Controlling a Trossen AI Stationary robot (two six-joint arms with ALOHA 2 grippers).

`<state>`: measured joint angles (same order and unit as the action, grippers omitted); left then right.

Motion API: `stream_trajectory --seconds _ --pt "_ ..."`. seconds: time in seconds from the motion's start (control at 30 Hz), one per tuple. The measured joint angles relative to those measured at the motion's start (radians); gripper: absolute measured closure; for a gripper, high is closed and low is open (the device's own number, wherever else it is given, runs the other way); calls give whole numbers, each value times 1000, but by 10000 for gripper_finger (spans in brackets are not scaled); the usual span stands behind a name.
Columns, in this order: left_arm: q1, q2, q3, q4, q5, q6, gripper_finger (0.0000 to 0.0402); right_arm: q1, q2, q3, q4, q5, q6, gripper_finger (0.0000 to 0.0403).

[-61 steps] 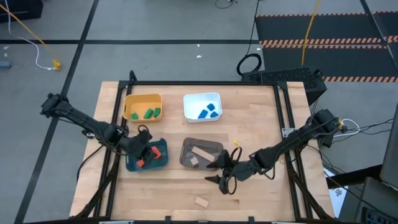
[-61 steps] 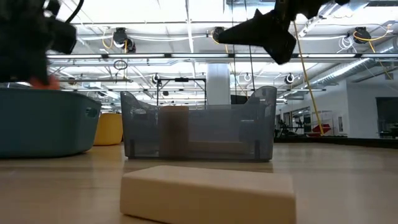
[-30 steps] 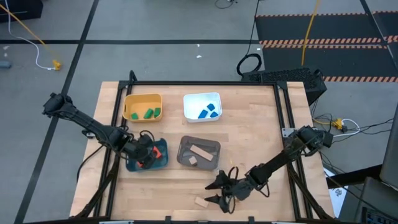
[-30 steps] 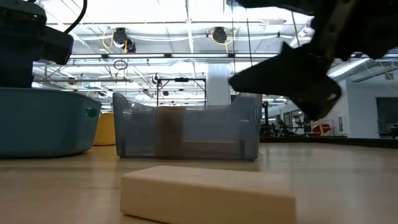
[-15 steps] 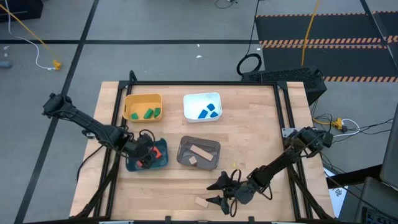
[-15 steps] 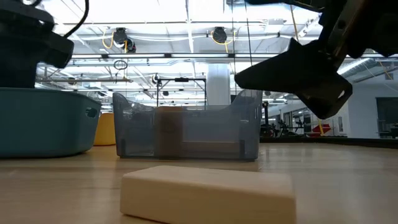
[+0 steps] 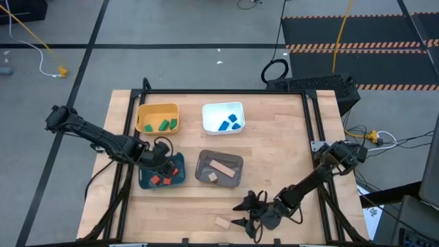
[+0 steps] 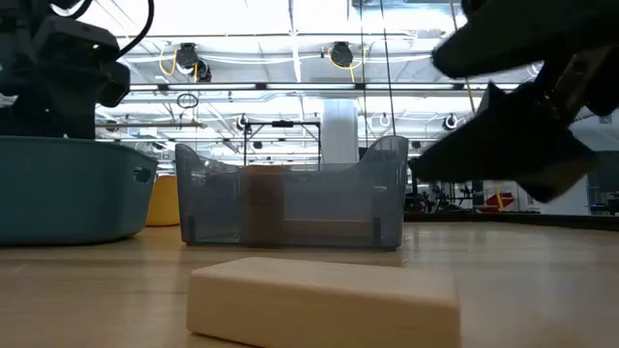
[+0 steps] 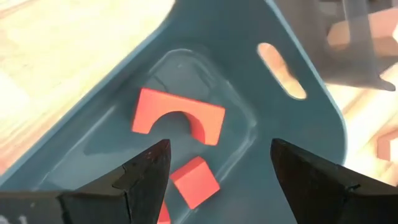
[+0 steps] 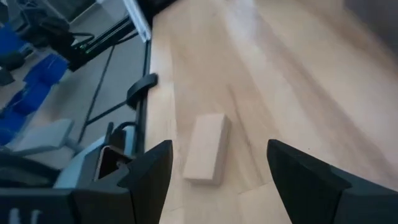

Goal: Sort & place blocks by color
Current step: Put the brown block into the black bin

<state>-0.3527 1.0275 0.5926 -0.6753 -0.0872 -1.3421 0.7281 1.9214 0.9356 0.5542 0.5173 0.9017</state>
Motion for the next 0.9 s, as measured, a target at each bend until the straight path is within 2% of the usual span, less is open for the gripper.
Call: stream_trajectory --seconds 0.13,0.37,0.6,0.77,0.9 --pt "-4 0 0 19 1 32 128 36 40 66 13 113 -126 152" --pt "-39 0 0 33 5 89 128 49 91 162 -18 111 -389 152" --pt "-95 -1 0 36 18 111 128 45 90 162 -93 110 -456 152" --pt "-95 -1 0 41 18 136 128 30 92 161 -164 109 -378 151" --pt "-83 -1 0 42 17 137 128 32 108 161 -113 106 -367 152"
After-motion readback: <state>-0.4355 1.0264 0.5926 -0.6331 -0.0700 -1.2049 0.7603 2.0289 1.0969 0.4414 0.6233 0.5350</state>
